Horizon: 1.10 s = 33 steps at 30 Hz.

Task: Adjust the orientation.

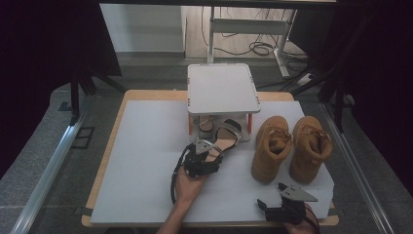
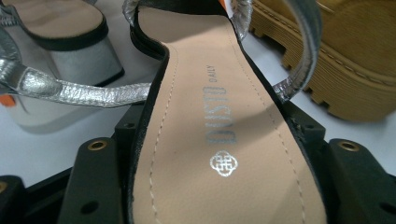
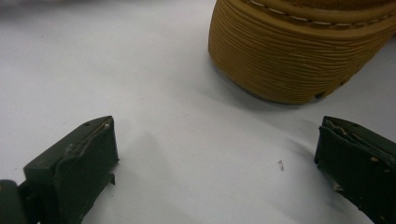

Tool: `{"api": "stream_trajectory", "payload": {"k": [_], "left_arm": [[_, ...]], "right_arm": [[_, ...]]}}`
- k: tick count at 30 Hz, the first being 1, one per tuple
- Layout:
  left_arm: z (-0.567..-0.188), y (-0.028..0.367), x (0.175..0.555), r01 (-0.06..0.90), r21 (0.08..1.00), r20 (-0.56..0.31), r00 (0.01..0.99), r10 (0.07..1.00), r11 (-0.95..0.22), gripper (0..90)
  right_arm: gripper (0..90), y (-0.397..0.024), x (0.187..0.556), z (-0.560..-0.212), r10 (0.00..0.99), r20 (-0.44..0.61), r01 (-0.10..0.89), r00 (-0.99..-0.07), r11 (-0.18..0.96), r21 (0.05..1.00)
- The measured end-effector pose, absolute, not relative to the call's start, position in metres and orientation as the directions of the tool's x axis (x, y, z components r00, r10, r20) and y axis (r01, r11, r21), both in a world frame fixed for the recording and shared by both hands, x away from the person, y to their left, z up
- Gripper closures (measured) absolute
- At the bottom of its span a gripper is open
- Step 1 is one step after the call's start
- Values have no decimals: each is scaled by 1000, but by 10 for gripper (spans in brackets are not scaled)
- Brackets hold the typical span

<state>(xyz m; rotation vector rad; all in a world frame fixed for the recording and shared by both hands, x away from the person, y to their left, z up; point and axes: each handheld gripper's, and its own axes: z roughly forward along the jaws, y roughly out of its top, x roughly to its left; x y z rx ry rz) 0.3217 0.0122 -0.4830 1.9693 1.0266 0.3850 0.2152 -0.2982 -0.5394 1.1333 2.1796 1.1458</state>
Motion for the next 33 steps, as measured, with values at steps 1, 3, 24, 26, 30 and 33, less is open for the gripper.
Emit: {"api": "stream_trajectory", "payload": {"k": [1,3,24,26,30,33], "left_arm": [[-483,10,323,518,805,-111,611,784,-290,394],[-483,7,326,519,806,-111,607,787,-286,394],[-490,-18,362,554,806,-136,514,847,-207,394],[-491,-21,364,553,808,-129,506,852,-206,394],[-493,-28,370,555,806,-121,493,862,-204,394],[-496,-31,374,559,806,-123,478,870,-193,394]], "right_arm": [[0,-298,215,-539,818,2,465,-575,325,823],[0,-298,215,-539,818,2,465,-575,325,824],[0,-298,215,-540,818,3,463,-575,322,826],[0,-298,215,-540,817,3,462,-576,323,826],[0,-298,215,-540,818,4,460,-575,320,828],[0,-298,215,-540,818,4,460,-575,320,828]]}}
